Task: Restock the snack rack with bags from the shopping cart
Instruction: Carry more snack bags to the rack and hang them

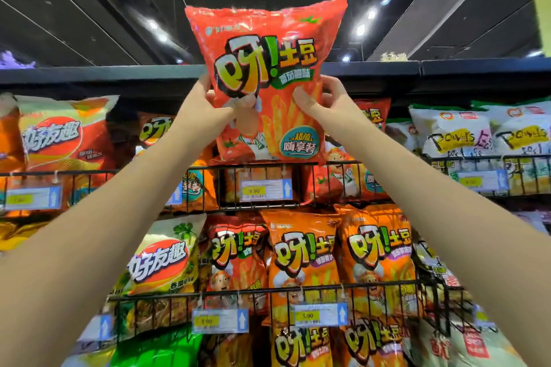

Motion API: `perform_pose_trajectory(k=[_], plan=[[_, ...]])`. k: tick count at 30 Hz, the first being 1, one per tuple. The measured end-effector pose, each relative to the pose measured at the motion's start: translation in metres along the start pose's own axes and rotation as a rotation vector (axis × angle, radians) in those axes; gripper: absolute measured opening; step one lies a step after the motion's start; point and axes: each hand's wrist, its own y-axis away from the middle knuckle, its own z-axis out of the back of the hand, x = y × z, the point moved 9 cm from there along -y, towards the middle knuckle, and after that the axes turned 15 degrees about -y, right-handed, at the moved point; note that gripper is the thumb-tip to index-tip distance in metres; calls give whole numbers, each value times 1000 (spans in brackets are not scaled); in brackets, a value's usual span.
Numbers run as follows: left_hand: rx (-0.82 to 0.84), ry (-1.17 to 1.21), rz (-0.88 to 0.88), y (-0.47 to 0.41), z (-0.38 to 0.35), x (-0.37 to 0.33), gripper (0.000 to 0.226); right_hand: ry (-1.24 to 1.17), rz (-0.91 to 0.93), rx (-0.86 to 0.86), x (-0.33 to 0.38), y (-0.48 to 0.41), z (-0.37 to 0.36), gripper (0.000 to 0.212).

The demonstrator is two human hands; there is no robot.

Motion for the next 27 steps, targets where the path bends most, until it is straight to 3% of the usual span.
perform_pose_trajectory(k=[5, 9, 16, 27], plan=[[-41, -15, 7, -4, -9, 21, 43, -52, 18, -11, -16, -10, -9, 68], [-58, 9, -18, -17, -5, 19, 51, -85, 41, -29, -17, -17, -10, 62], [79, -107, 42, -3, -21, 53, 85, 236, -39, -28, -55, -14, -11, 68], [238, -303, 121, 3, -37, 69, 83, 567, -233, 107, -74, -11, -21, 84]])
